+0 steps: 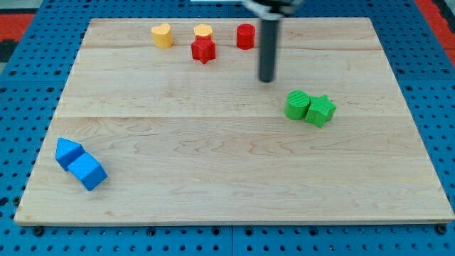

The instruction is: Move the green circle bottom to the red star

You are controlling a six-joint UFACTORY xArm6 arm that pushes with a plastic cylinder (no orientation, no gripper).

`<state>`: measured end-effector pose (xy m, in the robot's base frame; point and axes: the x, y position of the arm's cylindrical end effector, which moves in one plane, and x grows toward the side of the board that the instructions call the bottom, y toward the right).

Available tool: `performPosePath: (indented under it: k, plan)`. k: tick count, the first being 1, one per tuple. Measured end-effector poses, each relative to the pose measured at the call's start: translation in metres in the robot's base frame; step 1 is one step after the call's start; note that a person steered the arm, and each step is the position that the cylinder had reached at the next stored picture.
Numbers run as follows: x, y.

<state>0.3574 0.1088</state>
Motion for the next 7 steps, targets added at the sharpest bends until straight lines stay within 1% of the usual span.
performPosePath:
  k: [1,2,3,4,5,6,7]
  plan:
    - [0.028,0.105]
    - [0.101,0.091]
    - [0.092,0.007]
    - [0.056,-0.040]
    - [0.058,-0.042]
    - [0.033,-0.048]
    - [0.028,-0.032]
